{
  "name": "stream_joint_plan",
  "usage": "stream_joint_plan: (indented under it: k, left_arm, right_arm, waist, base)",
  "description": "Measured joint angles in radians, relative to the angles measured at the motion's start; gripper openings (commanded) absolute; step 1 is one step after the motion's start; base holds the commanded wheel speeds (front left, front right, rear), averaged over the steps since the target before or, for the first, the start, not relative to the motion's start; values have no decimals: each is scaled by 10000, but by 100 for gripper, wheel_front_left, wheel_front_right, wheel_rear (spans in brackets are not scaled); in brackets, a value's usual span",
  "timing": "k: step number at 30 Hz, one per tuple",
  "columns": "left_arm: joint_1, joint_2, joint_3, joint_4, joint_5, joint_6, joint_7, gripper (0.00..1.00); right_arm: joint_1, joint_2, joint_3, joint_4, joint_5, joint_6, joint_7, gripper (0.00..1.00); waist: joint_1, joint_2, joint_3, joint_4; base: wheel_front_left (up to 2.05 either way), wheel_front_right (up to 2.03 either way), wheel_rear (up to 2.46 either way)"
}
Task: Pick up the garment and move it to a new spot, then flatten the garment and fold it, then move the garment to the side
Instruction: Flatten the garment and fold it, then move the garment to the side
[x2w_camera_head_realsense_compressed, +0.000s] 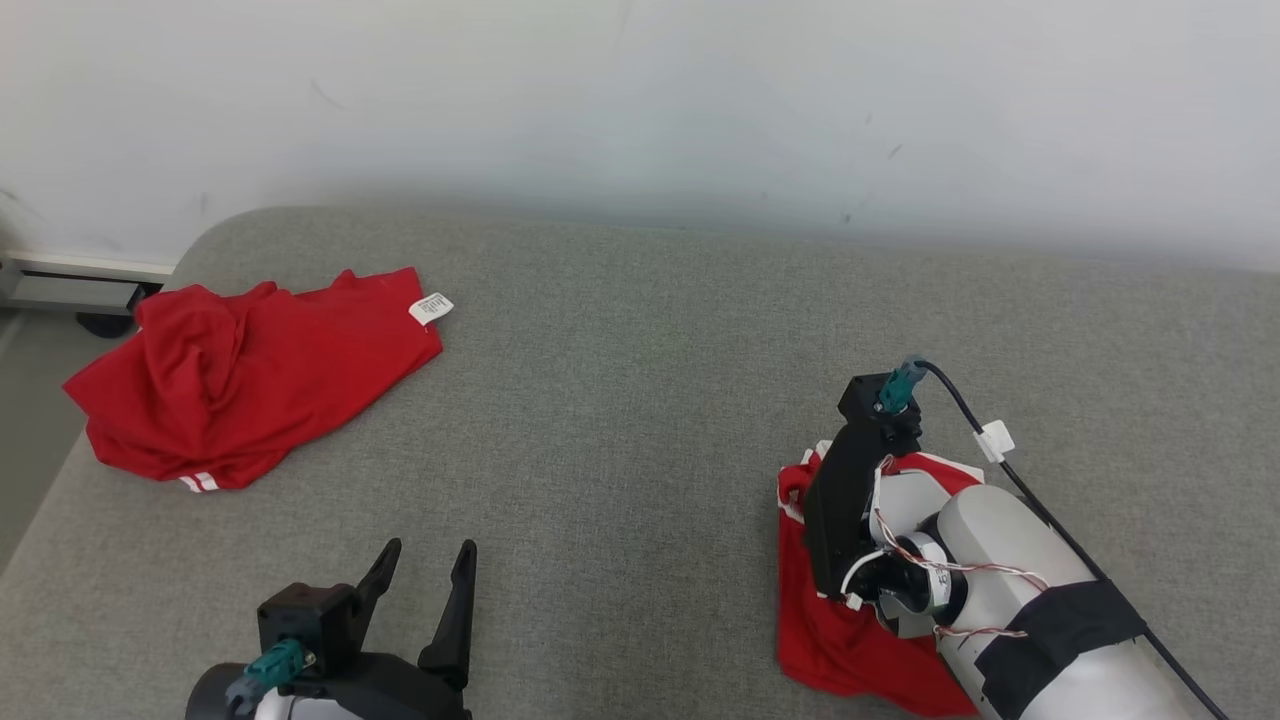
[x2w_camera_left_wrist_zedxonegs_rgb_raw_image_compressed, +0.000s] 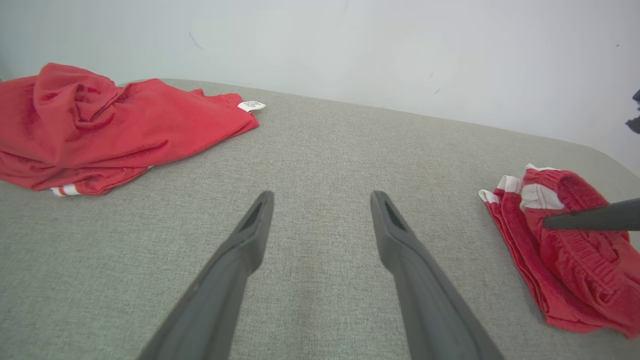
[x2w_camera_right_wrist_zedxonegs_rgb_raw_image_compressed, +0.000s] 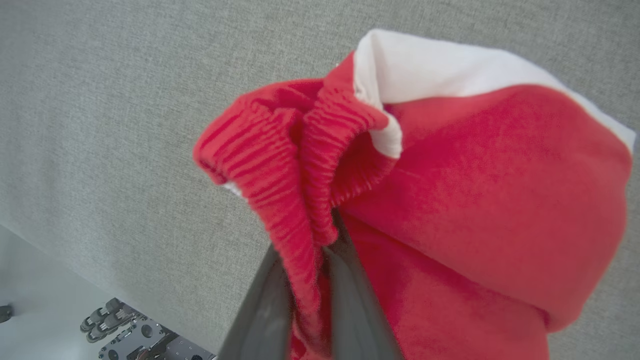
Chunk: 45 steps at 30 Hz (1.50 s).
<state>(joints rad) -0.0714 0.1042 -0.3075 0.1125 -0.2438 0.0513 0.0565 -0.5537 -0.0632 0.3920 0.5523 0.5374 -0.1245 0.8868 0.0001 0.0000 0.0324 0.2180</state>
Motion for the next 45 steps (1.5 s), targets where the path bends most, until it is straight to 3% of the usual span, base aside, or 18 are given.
stream_joint_plan:
  k: [1,17,21,26,30,45]
  left_arm:
    - [0,2,4,4,0,0,-4,100]
    - [26,167,299,54,-29,27,-146,100]
    - [73,192,309,42,-29,48,-178,100]
    - [251,222,322,-23,-29,105,-190,100]
    - [464,230,278,-61,-29,111,-188,100]
    - [445,226,10,-349,-27,96,-82,100]
  right_arm:
    - [-27,0,-4,17,44,0,-90,100]
    - [-685,6,79,-717,468,0,-1051,100]
    - [-589,-359,58,-1116,105,0,-1141,100]
    - [163,-1254,-362,-1419,-464,0,-1296,100]
    - [1046,-1559,-890,-1745,-679,-2,-1321,100]
    - [2858,-1260,-2123,-2044,-823,-2,-1290,100]
  waist:
    - [0,0,3,8]
    - [0,0,-196,-398]
    - [-1,-1,-327,-611]
    - [-1,0,-469,-865]
    - [-3,0,-563,-1040]
    - [-2,0,-429,-1065]
  base:
    - [0,0,0]
    - [0,0,0]
    - [0,0,0]
    - [0,0,0]
    - [0,0,0]
    - [0,0,0]
